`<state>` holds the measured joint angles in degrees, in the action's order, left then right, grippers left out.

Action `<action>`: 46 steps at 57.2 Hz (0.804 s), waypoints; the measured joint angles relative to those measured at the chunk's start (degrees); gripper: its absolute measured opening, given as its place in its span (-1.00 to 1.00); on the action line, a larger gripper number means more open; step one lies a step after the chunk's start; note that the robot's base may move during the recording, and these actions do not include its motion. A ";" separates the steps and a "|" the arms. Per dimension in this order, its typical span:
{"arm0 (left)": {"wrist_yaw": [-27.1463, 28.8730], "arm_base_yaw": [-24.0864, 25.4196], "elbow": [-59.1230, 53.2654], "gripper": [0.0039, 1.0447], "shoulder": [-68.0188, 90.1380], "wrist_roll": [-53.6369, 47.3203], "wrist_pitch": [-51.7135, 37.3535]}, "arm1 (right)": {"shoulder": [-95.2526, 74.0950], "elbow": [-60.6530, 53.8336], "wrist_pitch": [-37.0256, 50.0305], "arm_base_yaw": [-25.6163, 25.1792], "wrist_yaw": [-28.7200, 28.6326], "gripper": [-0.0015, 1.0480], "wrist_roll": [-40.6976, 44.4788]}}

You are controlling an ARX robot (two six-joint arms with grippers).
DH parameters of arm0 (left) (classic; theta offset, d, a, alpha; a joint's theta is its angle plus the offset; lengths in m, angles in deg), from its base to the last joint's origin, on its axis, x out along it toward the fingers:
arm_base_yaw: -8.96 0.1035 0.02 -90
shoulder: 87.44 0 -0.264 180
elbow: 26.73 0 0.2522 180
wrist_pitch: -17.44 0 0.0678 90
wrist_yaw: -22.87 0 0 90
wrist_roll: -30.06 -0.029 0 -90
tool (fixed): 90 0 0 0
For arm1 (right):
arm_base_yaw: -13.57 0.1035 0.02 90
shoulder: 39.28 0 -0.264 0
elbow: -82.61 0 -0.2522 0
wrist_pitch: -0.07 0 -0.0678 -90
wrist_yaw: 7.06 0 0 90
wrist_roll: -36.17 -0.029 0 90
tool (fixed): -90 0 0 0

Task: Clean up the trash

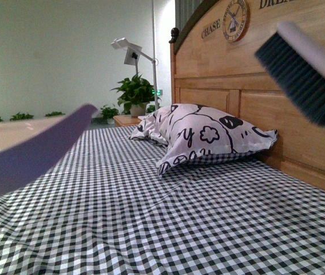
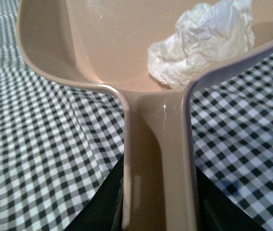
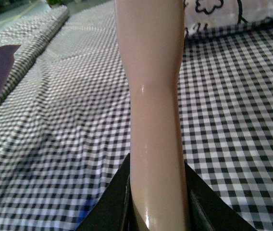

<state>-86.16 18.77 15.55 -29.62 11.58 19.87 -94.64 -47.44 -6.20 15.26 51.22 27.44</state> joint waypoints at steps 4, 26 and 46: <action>1.16 -0.37 -0.39 -0.51 -4.17 1.77 0.81 | 3.85 -0.13 -0.63 -0.79 -2.19 -0.61 -1.77; 3.96 -1.18 -5.77 -0.51 -28.96 2.05 4.83 | 20.85 -0.11 -4.31 -5.16 -6.78 -0.61 -10.23; -0.52 2.82 -6.10 -0.51 -40.76 3.63 11.50 | 30.97 -0.44 -8.41 -15.45 -9.01 -0.61 -12.26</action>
<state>-86.68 21.58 9.45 -70.38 15.21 31.37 -63.67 -47.88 -14.62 -0.19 42.21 15.18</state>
